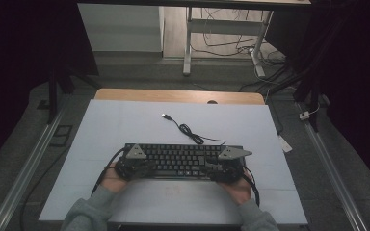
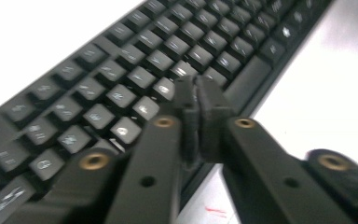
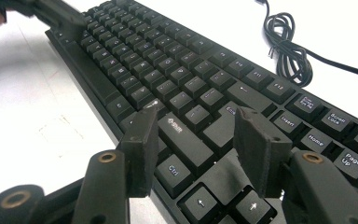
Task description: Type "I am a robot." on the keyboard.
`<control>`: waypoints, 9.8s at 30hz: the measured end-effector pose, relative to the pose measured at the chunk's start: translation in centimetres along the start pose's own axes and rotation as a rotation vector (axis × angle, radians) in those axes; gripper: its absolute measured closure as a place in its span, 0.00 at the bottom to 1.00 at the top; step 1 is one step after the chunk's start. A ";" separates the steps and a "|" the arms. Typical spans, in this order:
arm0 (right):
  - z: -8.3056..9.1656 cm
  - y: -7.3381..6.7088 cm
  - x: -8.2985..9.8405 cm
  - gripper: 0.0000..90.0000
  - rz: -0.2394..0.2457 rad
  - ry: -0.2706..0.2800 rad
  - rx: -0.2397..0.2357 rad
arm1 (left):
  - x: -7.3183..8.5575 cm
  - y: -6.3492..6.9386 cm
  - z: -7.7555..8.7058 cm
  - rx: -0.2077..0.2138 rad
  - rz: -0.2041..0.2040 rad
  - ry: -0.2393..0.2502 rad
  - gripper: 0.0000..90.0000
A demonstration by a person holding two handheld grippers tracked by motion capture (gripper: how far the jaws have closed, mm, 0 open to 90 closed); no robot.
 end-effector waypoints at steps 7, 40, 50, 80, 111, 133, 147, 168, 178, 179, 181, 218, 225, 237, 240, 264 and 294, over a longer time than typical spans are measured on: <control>-0.1 0.0 0.1 0.55 0.003 -0.007 0.002 | -0.1 -1.3 1.3 -0.065 0.089 0.024 0.57; -0.3 0.1 0.2 0.54 0.015 -0.019 0.012 | 1.4 -3.2 2.1 -0.126 0.162 -0.003 0.42; -0.5 0.2 0.3 0.54 0.016 -0.029 0.014 | 2.0 -4.1 2.2 -0.141 0.193 0.004 0.54; -0.7 0.2 0.5 0.54 0.026 -0.044 0.017 | 3.8 -4.2 1.1 -0.113 0.163 -0.110 0.99; -0.7 0.2 0.6 0.53 0.034 -0.049 0.026 | 3.9 -3.9 0.3 -0.131 0.149 -0.139 0.99; -0.7 0.1 0.5 0.53 0.040 -0.042 0.021 | 1.9 -4.1 2.6 -0.160 0.183 0.052 0.58; -0.8 0.0 0.5 0.53 0.043 -0.041 0.016 | 1.5 -3.8 2.6 -0.126 0.195 0.077 0.48; -1.5 -2.2 -1.1 0.57 0.032 -0.015 -0.049 | 1.6 -3.5 2.0 -0.128 0.175 0.040 0.44; -2.6 -3.9 -2.5 0.85 0.050 -0.055 -0.068 | 1.4 -3.3 2.0 -0.138 0.168 0.043 0.43; -2.7 -4.1 -2.5 0.90 0.049 -0.062 -0.077 | 1.4 -3.3 2.1 -0.138 0.170 0.047 0.43; -2.9 -4.5 -2.8 0.97 0.053 -0.069 -0.079 | 1.4 -3.4 2.2 -0.138 0.173 0.050 0.43; -9.2 -6.2 -2.3 0.99 0.073 -0.181 -0.093 | 1.6 -3.0 1.8 -0.123 0.156 0.018 0.43; -9.2 -6.3 -2.3 0.99 0.076 -0.184 -0.085 | 1.6 -3.0 1.7 -0.122 0.147 0.013 0.42; -9.6 -6.3 -2.0 1.00 0.091 -0.192 -0.061 | 1.6 -3.0 1.7 -0.128 0.146 0.016 0.42; -9.3 -6.3 -2.3 1.00 0.083 -0.171 -0.071 | 1.7 -3.2 1.8 -0.131 0.150 0.021 0.42; -5.5 -3.0 -3.0 0.70 0.033 -0.080 -0.022 | 2.1 -3.7 1.9 -0.143 0.168 0.010 0.42; 1.9 1.5 -0.2 0.60 -0.036 0.014 0.053 | 2.1 -3.8 2.1 -0.135 0.184 0.021 0.42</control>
Point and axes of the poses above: each handheld gripper's, and its own axes: z roughly backward along the jaws, x roughly out of its underside, y roughly to its right, the point moved 7 cm from there along -z, roughly forward along the jaws, and after that the axes turned 14 degrees about -z, right-handed, at the moved point
